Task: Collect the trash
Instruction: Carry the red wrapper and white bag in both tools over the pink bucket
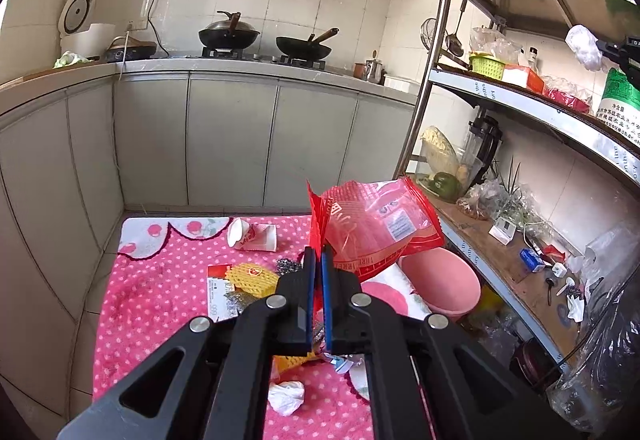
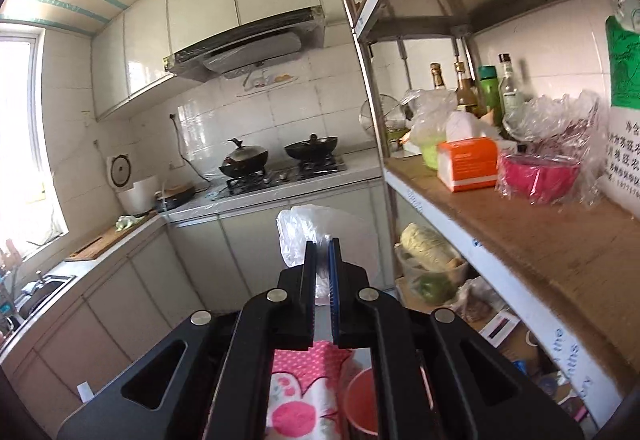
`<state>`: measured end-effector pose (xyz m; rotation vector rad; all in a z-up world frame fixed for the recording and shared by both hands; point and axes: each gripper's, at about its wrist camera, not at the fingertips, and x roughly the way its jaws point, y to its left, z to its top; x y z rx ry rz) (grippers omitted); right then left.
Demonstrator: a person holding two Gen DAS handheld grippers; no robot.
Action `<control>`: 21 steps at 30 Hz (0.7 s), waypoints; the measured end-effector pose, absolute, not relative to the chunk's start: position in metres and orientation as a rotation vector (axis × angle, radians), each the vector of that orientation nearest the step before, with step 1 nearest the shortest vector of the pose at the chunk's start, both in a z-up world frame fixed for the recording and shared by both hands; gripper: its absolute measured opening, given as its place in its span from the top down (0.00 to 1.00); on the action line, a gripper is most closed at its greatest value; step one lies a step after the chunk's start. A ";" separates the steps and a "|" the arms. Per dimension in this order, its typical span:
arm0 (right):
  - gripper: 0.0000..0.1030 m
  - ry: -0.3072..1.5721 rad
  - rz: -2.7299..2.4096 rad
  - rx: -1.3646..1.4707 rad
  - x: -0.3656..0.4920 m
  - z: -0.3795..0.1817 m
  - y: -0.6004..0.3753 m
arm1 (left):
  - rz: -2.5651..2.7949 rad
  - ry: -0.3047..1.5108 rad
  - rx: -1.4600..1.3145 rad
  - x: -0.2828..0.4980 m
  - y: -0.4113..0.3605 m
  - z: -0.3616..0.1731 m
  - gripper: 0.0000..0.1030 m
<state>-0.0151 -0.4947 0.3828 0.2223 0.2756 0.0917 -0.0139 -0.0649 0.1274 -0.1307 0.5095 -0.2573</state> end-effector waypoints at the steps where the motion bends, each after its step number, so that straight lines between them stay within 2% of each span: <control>1: 0.94 0.291 0.076 0.208 -0.012 0.380 -0.499 | -0.270 0.518 -0.128 -0.008 -0.070 0.126 0.97; 5: 0.94 0.368 0.061 0.194 0.002 0.343 -0.506 | -0.323 0.554 -0.100 0.014 -0.099 0.119 0.97; 18: 0.94 0.734 0.074 0.235 0.064 0.110 -0.489 | -0.385 0.721 0.068 0.097 -0.218 0.064 0.97; 21: 0.94 0.773 0.034 0.236 0.079 0.072 -0.490 | -0.383 0.750 0.128 0.115 -0.249 0.048 0.97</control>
